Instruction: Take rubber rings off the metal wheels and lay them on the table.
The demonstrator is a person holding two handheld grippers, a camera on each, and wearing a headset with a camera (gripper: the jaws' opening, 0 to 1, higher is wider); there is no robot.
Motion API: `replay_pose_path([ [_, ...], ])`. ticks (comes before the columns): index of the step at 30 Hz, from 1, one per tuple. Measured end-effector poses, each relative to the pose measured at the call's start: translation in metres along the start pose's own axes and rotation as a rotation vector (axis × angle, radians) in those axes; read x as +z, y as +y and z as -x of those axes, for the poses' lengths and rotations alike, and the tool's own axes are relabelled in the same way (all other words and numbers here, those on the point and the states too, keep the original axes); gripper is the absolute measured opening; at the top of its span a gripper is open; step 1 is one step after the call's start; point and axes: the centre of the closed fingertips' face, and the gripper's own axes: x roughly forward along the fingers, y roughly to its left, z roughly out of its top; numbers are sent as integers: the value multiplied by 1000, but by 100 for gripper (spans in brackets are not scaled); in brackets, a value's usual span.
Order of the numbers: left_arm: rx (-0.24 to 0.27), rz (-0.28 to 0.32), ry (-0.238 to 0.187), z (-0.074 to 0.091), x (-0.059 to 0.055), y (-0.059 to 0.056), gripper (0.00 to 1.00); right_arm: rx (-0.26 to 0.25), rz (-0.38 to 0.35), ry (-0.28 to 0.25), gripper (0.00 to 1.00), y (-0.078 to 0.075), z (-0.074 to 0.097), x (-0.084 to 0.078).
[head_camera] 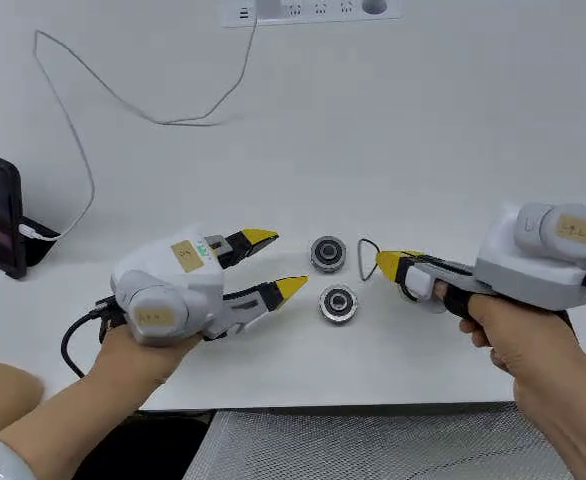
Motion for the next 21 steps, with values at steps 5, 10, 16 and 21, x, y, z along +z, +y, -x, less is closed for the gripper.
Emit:
replay_pose_path([
  [5,3,-1,10,4,-5,-1,35,-114,191,58,1,-28,12,-5],
  [10,6,-3,14,7,-6,-2,35,-211,496,116,1,-38,16,0],
  [16,11,-2,19,10,-11,-1,36,-285,875,203,1,-42,11,-3],
  [21,15,0,24,13,-14,0,36,-299,1089,235,1,-38,2,-7],
])
